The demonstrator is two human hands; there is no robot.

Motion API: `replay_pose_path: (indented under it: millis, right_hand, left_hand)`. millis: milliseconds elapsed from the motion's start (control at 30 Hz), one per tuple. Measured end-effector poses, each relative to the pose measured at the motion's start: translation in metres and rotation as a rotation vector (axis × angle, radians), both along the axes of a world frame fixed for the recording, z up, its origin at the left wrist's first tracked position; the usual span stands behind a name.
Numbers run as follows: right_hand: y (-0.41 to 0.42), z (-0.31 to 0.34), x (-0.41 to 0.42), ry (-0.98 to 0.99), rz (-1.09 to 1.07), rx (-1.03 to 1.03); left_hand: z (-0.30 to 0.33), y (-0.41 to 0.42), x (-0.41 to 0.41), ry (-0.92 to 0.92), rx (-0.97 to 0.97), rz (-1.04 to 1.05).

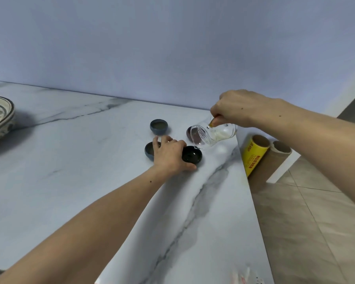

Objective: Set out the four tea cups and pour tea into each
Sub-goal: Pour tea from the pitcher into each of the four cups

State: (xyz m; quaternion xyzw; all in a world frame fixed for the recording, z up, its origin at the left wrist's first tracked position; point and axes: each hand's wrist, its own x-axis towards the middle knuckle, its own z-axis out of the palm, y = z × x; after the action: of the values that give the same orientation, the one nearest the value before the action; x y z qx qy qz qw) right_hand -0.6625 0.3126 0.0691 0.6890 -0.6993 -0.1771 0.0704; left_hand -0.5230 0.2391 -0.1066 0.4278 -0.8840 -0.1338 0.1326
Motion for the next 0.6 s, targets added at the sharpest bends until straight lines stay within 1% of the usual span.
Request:
replay_pose_path:
  millis: [267,400,600]
  right_hand:
    - [-0.006,0.000,0.012,0.039,0.060,-0.010]
    - [-0.006,0.000,0.018,0.075,0.075,-0.021]
    - [-0.002,0.000,0.024,0.076,0.083,-0.024]
  left_hand:
    - [-0.005,0.001,0.001,0.074,0.042,0.058]
    - [-0.006,0.001,0.003,0.079,0.049,0.061]
    - [-0.006,0.002,0.003,0.097,0.059,0.070]
